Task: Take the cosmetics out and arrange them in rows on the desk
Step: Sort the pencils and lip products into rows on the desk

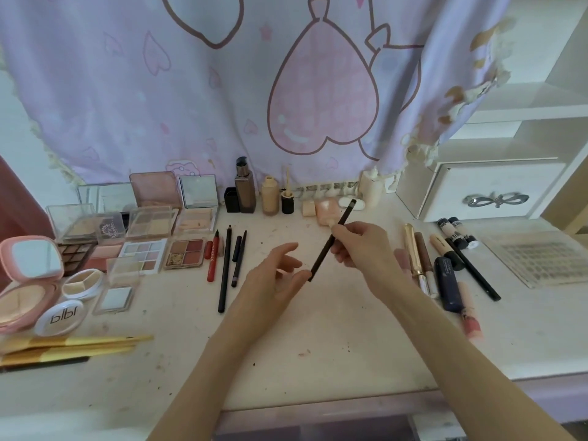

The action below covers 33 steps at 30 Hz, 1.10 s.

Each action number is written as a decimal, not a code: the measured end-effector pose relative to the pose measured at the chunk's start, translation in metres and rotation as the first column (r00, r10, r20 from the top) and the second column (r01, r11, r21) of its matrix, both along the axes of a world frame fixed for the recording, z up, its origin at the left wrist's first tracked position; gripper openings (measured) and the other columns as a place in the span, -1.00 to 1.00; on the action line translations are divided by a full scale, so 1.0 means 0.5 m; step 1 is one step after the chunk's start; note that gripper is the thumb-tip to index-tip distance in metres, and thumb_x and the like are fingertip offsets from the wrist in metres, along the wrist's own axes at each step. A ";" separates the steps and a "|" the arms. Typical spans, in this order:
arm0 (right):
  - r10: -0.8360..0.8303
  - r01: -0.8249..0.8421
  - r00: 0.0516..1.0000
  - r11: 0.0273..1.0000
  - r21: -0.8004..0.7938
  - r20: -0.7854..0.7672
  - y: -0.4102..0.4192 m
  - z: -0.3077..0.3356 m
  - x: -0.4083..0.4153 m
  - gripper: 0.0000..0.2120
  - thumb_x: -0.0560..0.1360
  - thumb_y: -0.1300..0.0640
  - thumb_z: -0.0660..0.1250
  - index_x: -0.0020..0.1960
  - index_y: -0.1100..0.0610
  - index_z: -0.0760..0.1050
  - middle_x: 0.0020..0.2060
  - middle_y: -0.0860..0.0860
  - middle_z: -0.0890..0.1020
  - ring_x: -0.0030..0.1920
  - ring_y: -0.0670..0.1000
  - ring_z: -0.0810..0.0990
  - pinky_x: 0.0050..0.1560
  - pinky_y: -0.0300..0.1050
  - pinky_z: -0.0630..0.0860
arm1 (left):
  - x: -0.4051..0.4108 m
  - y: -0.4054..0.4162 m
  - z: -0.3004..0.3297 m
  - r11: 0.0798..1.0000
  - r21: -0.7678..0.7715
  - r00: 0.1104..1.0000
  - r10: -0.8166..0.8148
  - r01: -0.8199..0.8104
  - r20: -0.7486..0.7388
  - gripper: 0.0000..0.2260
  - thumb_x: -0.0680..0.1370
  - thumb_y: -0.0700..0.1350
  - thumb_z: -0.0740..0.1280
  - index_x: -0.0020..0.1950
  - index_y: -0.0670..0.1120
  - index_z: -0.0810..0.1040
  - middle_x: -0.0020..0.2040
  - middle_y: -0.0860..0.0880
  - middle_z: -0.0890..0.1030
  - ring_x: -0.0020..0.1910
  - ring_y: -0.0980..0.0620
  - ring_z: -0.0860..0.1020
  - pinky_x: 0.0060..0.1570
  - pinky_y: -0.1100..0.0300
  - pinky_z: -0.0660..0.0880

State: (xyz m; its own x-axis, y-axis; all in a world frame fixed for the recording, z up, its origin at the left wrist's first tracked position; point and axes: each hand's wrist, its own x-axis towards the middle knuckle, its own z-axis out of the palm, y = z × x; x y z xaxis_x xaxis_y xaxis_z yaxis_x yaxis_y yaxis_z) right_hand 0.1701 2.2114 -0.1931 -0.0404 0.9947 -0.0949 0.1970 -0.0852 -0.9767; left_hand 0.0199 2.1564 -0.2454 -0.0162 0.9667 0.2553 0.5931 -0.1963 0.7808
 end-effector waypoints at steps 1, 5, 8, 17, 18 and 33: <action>0.009 -0.013 0.995 0.999 -0.045 -0.096 -0.006 -0.006 -0.008 -0.83 0.50 0.21 0.27 -0.26 0.18 0.48 -0.52 -0.02 0.56 -0.49 -0.08 0.46 -0.37 -0.23 0.37 | -0.003 -0.001 0.002 1.000 0.025 0.997 0.008 -0.010 0.073 -0.67 0.50 -0.03 0.33 0.25 0.12 0.38 -0.06 0.16 0.58 -0.09 0.24 0.53 -0.05 0.38 0.45; 0.017 -0.079 0.919 0.987 -0.142 -0.393 -0.018 -0.024 -0.020 -0.86 0.53 0.28 0.22 -0.19 0.23 0.48 -0.45 0.05 0.62 -0.48 -0.07 0.54 -0.46 -0.30 0.34 | -0.014 -0.003 0.006 0.990 0.098 0.961 0.074 -0.103 0.265 -0.79 0.49 -0.20 0.37 -0.04 0.11 0.49 -0.21 0.10 0.59 -0.23 0.24 0.53 -0.14 0.33 0.48; 0.036 -0.142 0.879 0.972 -0.188 -0.476 -0.017 -0.034 -0.019 -0.89 0.53 0.28 0.24 -0.16 0.23 0.49 -0.38 0.08 0.63 -0.43 -0.05 0.57 -0.41 -0.26 0.39 | -0.023 0.000 0.005 0.975 0.111 0.929 0.144 -0.192 0.341 -0.77 0.50 -0.27 0.33 -0.12 0.08 0.52 -0.25 0.10 0.57 -0.30 0.23 0.49 -0.22 0.35 0.47; 0.170 -0.446 0.766 0.836 0.321 0.620 -0.016 -0.026 -0.006 -0.77 0.51 -0.03 0.30 0.11 0.04 0.51 -0.16 -0.14 0.53 -0.13 -0.13 0.48 -0.03 -0.33 0.35 | -0.026 -0.002 0.006 0.978 0.099 0.925 0.141 -0.186 0.353 -0.76 0.51 -0.29 0.31 -0.13 0.09 0.53 -0.26 0.06 0.58 -0.31 0.20 0.50 -0.26 0.39 0.47; 0.230 -0.530 0.698 0.802 0.274 0.678 -0.018 -0.028 -0.012 -0.79 0.54 -0.02 0.26 0.10 0.05 0.52 -0.22 -0.15 0.52 -0.21 -0.13 0.46 -0.12 -0.26 0.36 | -0.026 -0.003 0.008 0.978 0.103 0.926 0.134 -0.181 0.354 -0.76 0.51 -0.30 0.31 -0.13 0.08 0.53 -0.27 0.05 0.58 -0.31 0.20 0.50 -0.27 0.39 0.46; 0.179 -0.667 0.515 0.698 0.261 0.838 -0.024 -0.046 -0.018 -0.77 0.62 -0.04 0.05 0.09 0.01 0.44 -0.26 -0.11 0.47 -0.24 -0.01 0.45 -0.23 -0.11 0.35 | -0.026 -0.007 0.014 0.985 0.051 0.915 0.131 -0.163 0.382 -0.77 0.52 -0.31 0.29 -0.16 0.03 0.54 -0.33 0.03 0.55 -0.39 0.24 0.48 -0.32 0.41 0.45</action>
